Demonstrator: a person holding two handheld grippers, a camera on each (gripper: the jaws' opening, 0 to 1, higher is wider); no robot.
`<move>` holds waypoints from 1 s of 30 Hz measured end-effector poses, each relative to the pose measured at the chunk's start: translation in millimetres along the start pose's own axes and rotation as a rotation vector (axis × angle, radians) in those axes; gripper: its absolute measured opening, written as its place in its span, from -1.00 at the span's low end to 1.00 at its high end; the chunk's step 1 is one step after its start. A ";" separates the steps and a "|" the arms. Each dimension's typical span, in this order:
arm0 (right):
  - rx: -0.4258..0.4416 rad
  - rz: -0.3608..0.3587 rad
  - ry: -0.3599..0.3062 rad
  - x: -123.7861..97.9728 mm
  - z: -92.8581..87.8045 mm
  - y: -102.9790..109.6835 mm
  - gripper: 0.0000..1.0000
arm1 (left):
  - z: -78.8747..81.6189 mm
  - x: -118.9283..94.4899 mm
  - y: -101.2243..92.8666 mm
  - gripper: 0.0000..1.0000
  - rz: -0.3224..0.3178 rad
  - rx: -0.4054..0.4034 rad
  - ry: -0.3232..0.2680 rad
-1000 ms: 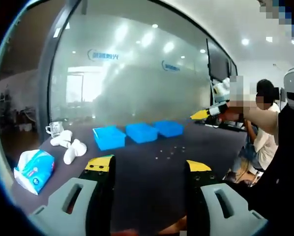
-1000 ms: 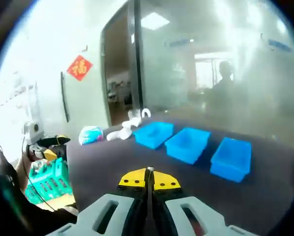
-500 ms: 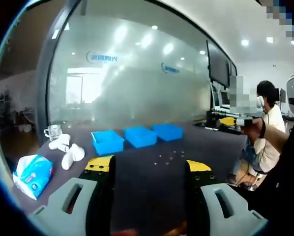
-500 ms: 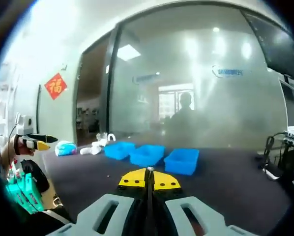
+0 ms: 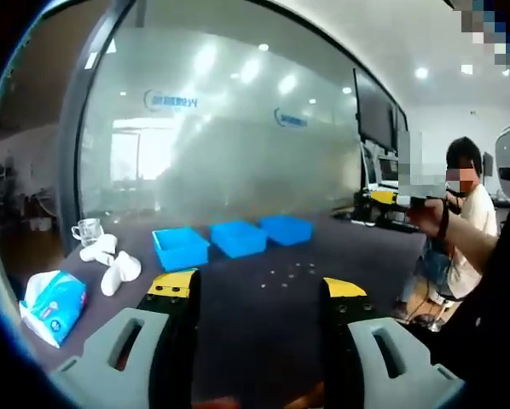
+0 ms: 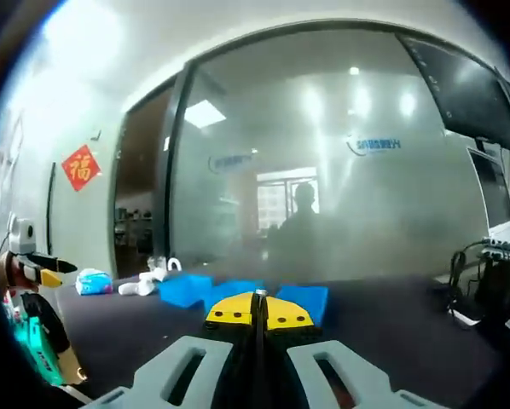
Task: Sort the screws, nuts, and washers into the corresponding bins
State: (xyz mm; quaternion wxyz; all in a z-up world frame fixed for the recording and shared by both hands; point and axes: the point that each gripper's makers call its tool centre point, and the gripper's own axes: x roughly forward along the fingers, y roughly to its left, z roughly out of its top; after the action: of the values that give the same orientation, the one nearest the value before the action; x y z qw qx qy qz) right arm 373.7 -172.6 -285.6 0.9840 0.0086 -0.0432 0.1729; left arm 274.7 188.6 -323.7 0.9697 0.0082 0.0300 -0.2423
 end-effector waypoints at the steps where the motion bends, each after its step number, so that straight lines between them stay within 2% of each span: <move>1: -0.001 0.004 -0.001 7.5 2.2 -0.4 -1.00 | -0.1 -0.4 0.1 0.05 0.002 0.001 0.000; 6: -0.011 0.008 0.002 50.2 7.8 -7.6 -1.00 | 2.1 -5.1 1.1 0.05 0.012 -0.001 -0.008; 9: -0.017 0.007 0.030 83.6 6.0 -13.2 -1.00 | 1.9 -7.4 1.8 0.05 0.017 -0.002 -0.010; 12: -0.027 0.000 0.064 113.0 0.6 -19.6 -1.00 | 0.9 -10.0 3.2 0.05 0.025 -0.008 -0.012; 18: -0.003 -0.034 0.118 158.7 -13.8 -39.1 -1.00 | -2.6 -15.1 8.1 0.05 0.043 -0.022 -0.014; 25: 0.004 -0.072 0.191 193.0 -41.0 -48.7 -1.00 | -3.1 -18.8 12.8 0.05 0.058 -0.031 -0.016; 30: -0.001 -0.089 0.219 207.6 -50.0 -54.8 -1.00 | -3.7 -22.4 17.0 0.05 0.070 -0.034 -0.015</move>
State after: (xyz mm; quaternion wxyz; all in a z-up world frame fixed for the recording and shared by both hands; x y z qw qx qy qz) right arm 590.9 -152.0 -317.2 0.9895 -0.0090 0.0647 0.1292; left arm 262.7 214.3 -326.0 0.9778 -0.0089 0.0264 -0.2076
